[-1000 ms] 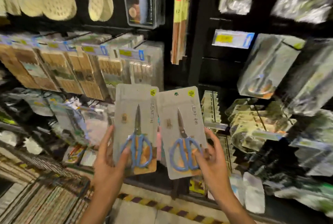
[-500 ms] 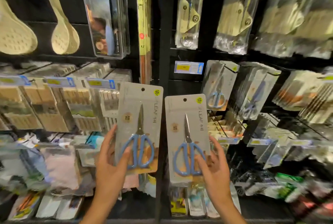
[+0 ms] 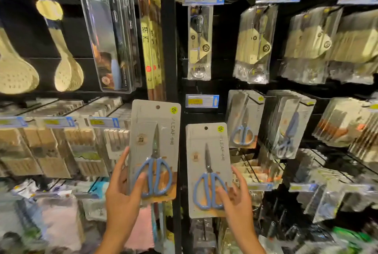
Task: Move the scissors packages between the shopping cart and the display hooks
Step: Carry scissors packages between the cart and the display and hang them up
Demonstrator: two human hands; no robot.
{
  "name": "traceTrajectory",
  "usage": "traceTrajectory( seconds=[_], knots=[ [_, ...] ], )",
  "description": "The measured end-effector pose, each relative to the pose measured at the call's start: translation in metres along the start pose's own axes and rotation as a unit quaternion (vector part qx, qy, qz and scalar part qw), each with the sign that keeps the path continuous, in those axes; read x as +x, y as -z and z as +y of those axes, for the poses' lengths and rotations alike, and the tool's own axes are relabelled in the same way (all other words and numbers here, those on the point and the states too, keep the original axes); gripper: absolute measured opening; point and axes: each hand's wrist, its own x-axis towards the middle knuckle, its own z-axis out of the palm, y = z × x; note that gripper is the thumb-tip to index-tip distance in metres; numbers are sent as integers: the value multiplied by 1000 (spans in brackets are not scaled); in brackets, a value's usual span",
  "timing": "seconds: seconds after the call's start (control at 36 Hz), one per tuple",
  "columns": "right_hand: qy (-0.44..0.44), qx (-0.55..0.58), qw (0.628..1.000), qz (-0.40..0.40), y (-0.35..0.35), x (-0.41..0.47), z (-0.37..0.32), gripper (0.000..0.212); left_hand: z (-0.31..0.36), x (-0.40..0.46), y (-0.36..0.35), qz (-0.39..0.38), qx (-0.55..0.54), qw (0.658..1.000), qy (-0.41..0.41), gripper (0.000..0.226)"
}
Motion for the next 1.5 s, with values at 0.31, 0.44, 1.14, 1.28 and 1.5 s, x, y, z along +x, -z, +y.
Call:
traceTrajectory(
  seconds=[0.31,0.44,1.14,1.28,1.5],
  knots=[
    [12,-4,1000,-8,-9,42,7,63,-4,25,-12,3,29,998,-48,65],
    [15,20,1000,-9,-14,55,8,61,-7,35,-16,2,21,998,-59,66],
    [52,42,998,-1,-41,101,4,64,-18,50,-16,0,3,996,-92,71],
    [54,26,998,11,-44,106,8,62,-19,52,-16,-3,-2,996,-84,70],
    [63,-41,997,16,-50,123,16,65,-15,53,-18,-10,-5,995,-95,68]
  ],
)
